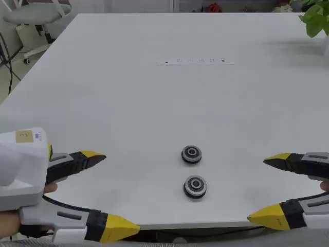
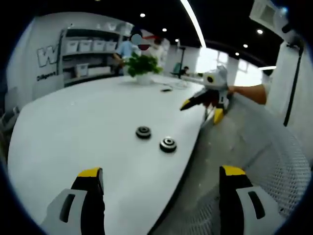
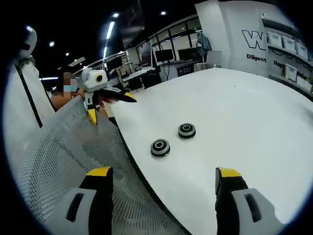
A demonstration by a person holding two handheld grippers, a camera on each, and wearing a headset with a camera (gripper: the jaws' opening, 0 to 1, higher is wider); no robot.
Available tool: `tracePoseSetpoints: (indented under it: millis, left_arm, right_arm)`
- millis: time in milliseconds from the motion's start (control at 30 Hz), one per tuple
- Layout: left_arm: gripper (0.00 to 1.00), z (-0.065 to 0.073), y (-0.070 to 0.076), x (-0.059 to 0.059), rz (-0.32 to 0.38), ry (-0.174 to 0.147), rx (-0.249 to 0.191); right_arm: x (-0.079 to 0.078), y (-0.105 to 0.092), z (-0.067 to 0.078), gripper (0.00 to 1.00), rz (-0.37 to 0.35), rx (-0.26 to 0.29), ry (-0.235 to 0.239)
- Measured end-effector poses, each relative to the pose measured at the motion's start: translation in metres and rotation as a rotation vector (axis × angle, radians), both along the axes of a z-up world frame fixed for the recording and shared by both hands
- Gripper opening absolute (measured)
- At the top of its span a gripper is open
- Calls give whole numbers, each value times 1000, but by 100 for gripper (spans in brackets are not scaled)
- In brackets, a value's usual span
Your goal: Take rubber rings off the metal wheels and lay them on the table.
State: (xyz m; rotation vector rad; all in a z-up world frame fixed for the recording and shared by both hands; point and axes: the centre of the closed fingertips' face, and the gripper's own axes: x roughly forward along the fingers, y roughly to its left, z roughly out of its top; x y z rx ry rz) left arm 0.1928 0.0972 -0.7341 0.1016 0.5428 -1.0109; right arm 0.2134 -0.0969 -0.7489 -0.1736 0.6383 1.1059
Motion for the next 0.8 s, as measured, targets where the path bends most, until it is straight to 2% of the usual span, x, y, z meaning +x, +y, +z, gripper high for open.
tracePoseSetpoints:
  millis: [133,300,567,800]
  left_arm:
    - [100,0,-2,-1,-19,0,14]
    - [100,7,-7,0,-41,-11,11]
    - [100,9,-7,1,-49,-21,9]
    - [100,10,-8,-4,-53,-28,21]
  right_arm:
    - [2,-1,3,84,-5,6,-5]
    - [4,-1,6,83,-13,13,-10]
    - [4,-2,7,83,-10,7,-15]
    - [3,-2,9,83,-16,12,-16]
